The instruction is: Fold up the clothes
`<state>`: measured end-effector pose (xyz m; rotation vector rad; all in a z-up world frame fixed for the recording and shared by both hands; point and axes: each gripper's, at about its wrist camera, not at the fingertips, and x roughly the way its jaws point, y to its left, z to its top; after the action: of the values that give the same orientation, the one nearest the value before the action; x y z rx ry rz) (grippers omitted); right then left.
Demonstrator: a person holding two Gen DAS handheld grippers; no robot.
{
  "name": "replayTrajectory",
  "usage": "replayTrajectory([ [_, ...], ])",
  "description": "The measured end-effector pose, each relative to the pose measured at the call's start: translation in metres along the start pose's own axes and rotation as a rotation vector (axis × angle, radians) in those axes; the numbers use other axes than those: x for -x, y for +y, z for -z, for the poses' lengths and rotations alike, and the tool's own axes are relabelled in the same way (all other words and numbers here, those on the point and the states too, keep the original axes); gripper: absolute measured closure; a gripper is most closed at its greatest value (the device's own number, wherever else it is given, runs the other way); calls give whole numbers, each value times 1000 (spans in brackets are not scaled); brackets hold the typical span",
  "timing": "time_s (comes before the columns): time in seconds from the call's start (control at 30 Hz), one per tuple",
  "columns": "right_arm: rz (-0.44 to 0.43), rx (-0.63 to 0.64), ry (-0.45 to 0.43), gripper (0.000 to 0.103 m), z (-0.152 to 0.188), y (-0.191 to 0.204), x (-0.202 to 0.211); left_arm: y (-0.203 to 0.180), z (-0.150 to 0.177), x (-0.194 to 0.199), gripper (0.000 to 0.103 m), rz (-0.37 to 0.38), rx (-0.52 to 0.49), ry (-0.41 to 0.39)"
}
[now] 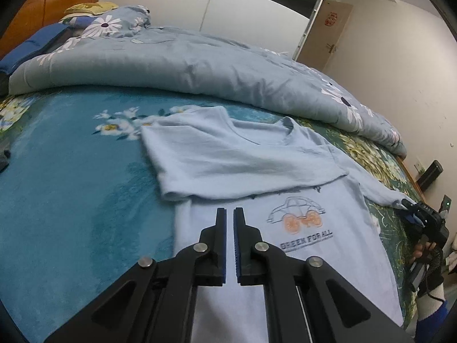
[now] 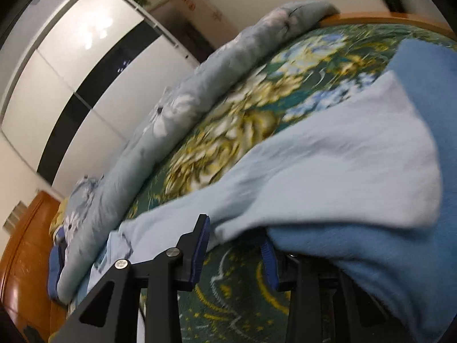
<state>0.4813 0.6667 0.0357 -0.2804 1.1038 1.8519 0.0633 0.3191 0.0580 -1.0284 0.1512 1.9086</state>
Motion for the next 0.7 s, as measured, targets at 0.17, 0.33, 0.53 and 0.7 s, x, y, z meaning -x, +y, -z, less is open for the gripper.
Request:
replayTrajectory([
  [0.17,50,-29,-13,97,-4,3,0,17,7,3,99,9,42,3],
  [0.33,55,35,-53,100,-16,30,10,45,16,9,99,22,92,8],
  [0.53,16,397,-166,100,-30,164,35,77,17,20,81,25,175,-27],
  [0.7,-93,822,-120,100,51,304,18,93,20,24,80,28,216,-39],
])
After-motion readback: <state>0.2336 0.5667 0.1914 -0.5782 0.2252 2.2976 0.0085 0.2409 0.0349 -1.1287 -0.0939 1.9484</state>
